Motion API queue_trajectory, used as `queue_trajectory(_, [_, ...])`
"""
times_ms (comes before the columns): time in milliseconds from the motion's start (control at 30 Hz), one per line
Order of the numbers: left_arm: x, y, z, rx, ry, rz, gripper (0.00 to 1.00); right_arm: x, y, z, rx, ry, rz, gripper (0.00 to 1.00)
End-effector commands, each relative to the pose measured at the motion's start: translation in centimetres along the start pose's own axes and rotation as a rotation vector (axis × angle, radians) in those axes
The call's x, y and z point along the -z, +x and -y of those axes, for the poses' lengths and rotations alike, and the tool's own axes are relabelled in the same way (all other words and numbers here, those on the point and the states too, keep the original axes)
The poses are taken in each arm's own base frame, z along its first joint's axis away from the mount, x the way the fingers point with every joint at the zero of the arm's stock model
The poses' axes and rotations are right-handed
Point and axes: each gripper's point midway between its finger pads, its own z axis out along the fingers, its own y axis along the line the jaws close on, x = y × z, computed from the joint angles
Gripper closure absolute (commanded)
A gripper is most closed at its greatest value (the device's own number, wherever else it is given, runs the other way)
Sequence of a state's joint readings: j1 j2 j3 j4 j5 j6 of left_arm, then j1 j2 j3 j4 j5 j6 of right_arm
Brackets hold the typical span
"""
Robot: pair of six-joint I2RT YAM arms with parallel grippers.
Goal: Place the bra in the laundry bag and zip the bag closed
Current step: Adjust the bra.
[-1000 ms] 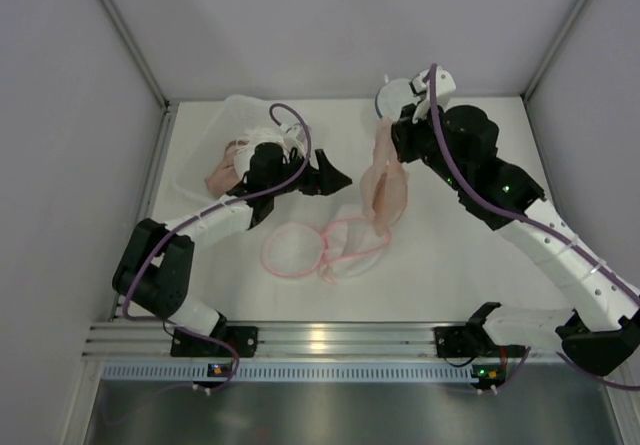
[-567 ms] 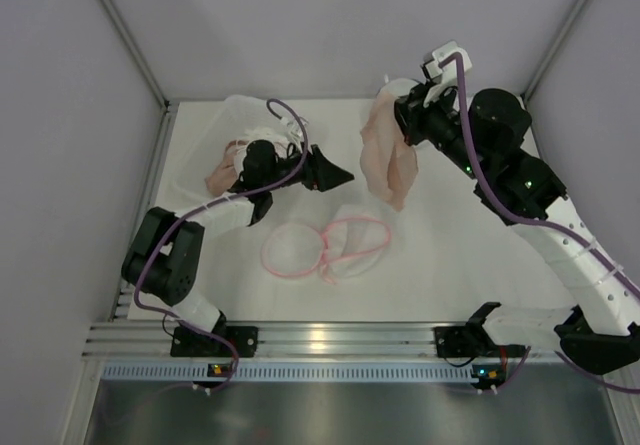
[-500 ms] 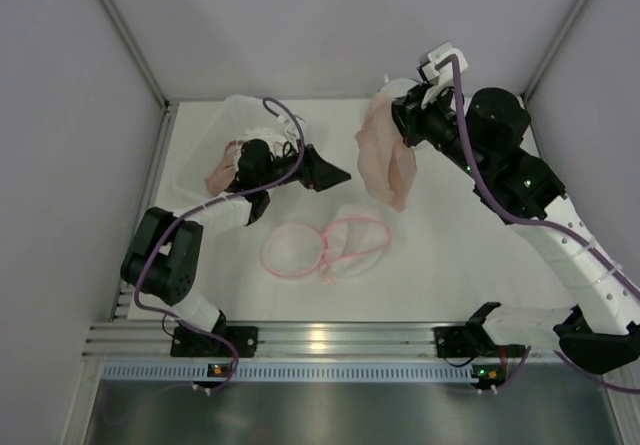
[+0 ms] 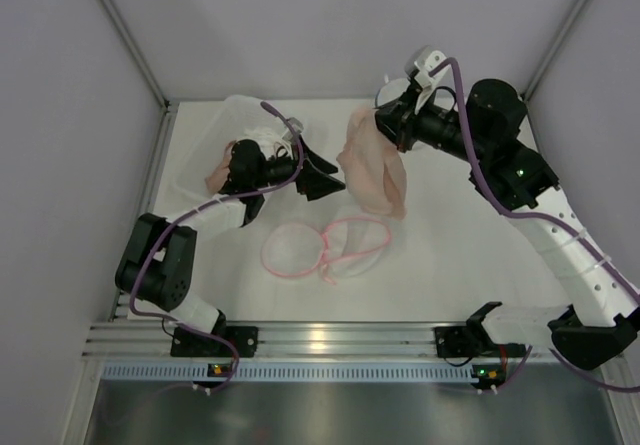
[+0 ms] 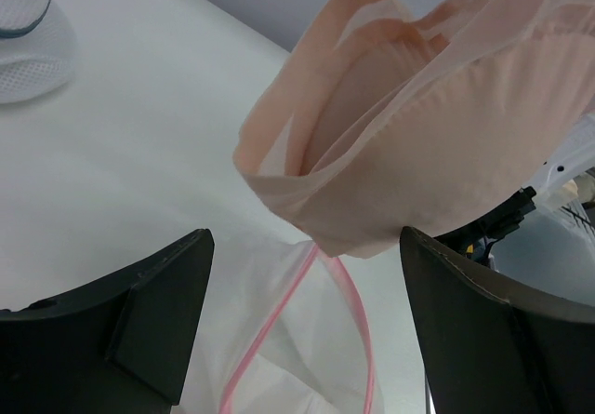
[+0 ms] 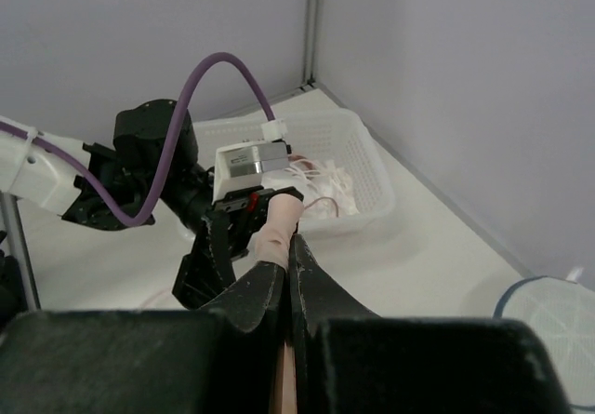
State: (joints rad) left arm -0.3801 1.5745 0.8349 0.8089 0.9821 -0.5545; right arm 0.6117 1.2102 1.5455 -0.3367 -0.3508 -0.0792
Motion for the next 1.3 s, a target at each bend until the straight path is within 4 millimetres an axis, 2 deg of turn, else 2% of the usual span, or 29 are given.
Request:
queue_trajectory(0, [0.2,-3.0,2.7,-0.187,0.078,0.05,0.13,-0.3,-2.2,-1.5,0.038,-0.108,0.071,1.0])
queue_trajectory(167, [0.1,-3.7,2.5,-0.209,0.071,0.063,0.14,-0.4,-1.8,-2.0,0.053,-0.143,0.061,1.0])
queue_trajectory(333, [0.2,-5.7,1.2,-0.183,0.004,0.135,0.14,-0.1,-1.5,-2.1,0.068,-0.152,0.055,1.0])
queue_trajectory(433, [0.1,-6.2,0.3,-0.134,-0.02,0.173,0.16,-0.2,-1.3,-2.1,0.069,-0.153,0.054,1.0])
queue_trajectory(567, [0.0,-6.7,0.4,-0.114,0.026,0.238,0.17,0.0,-1.3,-2.3,0.072,-0.162,0.055,1.0])
queue_trajectory(633, [-0.2,-6.5,0.4,-0.08,0.056,0.234,0.17,0.1,-1.3,-2.4,0.076,-0.165,0.055,1.0])
queue_trajectory(867, [-0.5,-7.1,0.7,-0.125,0.082,0.226,0.16,0.0,-0.9,-2.4,0.082,-0.17,0.043,1.0])
queue_trajectory(1033, [-0.4,-6.7,-0.9,-0.134,-0.001,0.184,0.15,-0.1,-0.6,-2.2,0.088,-0.162,0.036,1.0])
queue_trajectory(1267, [-0.5,-5.5,1.1,-0.148,0.104,0.103,0.15,-0.7,-0.1,-2.2,0.092,-0.172,0.027,1.0])
